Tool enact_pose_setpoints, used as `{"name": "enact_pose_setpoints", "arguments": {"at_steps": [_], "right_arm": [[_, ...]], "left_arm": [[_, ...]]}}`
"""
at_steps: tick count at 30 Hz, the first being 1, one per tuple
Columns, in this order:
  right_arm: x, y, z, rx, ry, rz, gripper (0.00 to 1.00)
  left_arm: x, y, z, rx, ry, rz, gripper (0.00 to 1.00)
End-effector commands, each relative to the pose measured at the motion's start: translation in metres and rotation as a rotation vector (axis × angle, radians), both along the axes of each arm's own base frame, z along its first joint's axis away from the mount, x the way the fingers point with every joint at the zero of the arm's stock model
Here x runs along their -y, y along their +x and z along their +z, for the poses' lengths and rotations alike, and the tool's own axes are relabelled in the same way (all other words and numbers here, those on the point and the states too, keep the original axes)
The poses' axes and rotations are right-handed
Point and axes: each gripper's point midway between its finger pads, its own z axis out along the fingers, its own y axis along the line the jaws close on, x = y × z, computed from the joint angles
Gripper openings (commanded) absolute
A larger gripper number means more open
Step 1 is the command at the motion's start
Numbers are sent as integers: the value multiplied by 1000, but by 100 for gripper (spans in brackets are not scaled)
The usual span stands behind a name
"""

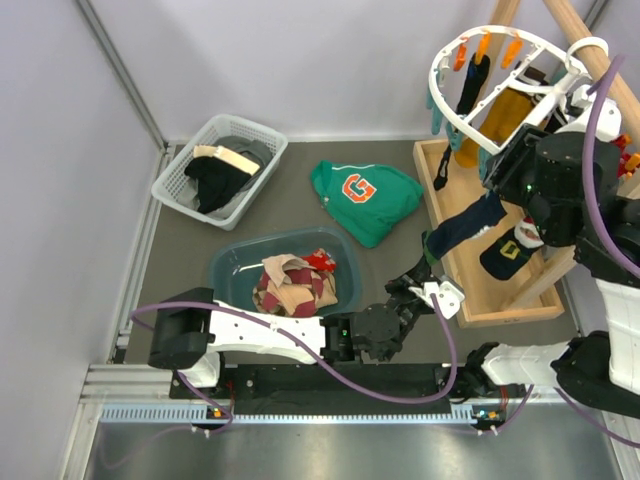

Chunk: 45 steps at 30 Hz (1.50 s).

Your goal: Remove the socks clipped to the hanger

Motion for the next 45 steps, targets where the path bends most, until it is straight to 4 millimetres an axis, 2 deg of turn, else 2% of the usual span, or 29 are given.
{"name": "enact_pose_setpoints", "arguments": {"at_steps": [1,9,17,24,33,36,39,40,43,45], "right_arm": [[22,-23,-46,-197,-192,-2,49],[26,-20,-57,-226,-247,-43,48],[28,-21,-45,-196,-230,-36,47],[29,-19,-59,-228,-264,-57,46],[35,-17,-58,-218,-278,-99,40],[37,-17,-57,-211,-275,-110,34],[38,-17,-56,-202,-270,-118,20],[38,-17,-54,-191,-263,-120,12],[34,-15,-51,-163,-232,-108,0],[31,-15,-49,-141,-203,-83,0]], "left_arm": [[1,-3,26,0,-94,2,0],[1,-2,24,-1,-81,3,0],[3,-2,21,-1,-77,8,0],[4,-2,24,1,-82,4,0],[1,-2,26,-3,-89,6,0],[2,-2,24,-4,-85,6,0],[2,-2,21,-6,-80,6,0],[1,-2,21,-7,-81,8,0],[-2,-2,19,-18,-92,11,0],[-9,-1,15,-34,-108,16,0]]}}
